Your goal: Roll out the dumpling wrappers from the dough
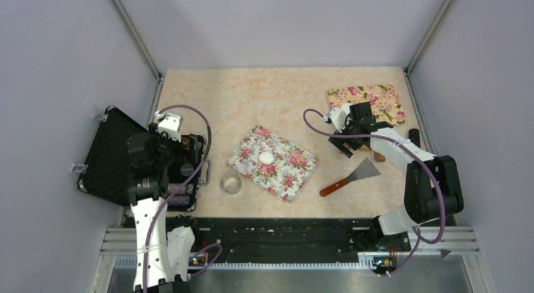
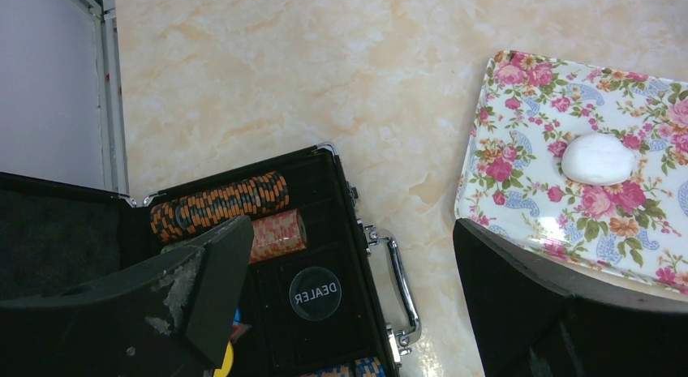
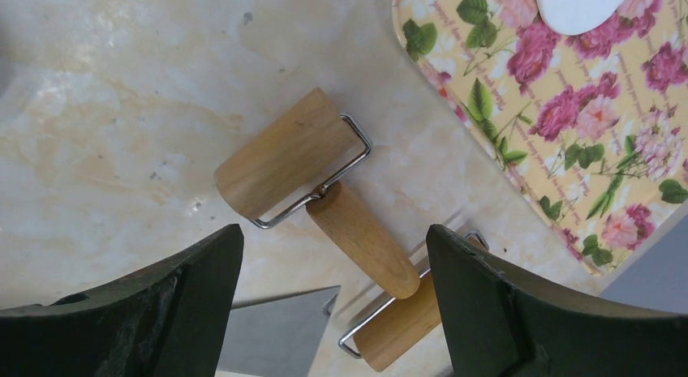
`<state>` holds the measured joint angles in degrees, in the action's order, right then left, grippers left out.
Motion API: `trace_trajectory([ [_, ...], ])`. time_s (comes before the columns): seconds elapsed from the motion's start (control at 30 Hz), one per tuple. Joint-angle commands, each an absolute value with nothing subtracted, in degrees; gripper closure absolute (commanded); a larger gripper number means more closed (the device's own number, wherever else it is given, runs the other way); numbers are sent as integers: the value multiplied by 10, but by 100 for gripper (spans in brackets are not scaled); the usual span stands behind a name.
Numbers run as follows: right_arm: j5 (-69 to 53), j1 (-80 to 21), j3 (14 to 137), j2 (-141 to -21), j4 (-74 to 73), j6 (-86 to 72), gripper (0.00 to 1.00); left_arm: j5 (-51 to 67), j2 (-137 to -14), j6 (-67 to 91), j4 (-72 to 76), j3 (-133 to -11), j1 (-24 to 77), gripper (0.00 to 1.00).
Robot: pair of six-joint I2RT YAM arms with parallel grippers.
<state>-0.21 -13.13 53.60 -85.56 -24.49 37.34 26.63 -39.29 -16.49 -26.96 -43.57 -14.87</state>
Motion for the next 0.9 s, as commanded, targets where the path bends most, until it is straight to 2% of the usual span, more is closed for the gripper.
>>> trace_trajectory([
  [0.0, -16, -106, 532, -855, -236, 473, 17, 278, -395, -172, -245, -433, -152, 1],
  [0.17, -40, -79, 543, -869, -248, 530, 18, 280, -397, -172, -245, -432, -153, 1],
  [0.5, -51, -76, 562, -936, -257, 587, 35, 282, -406, -172, -245, -433, -155, 1],
  [0.73, -89, -74, 590, -982, -285, 607, 40, 281, -411, -174, -245, -433, -156, 1],
  [0.87, -96, -73, 607, -1007, -302, 610, 48, 280, -412, -173, -245, -433, -156, 1],
])
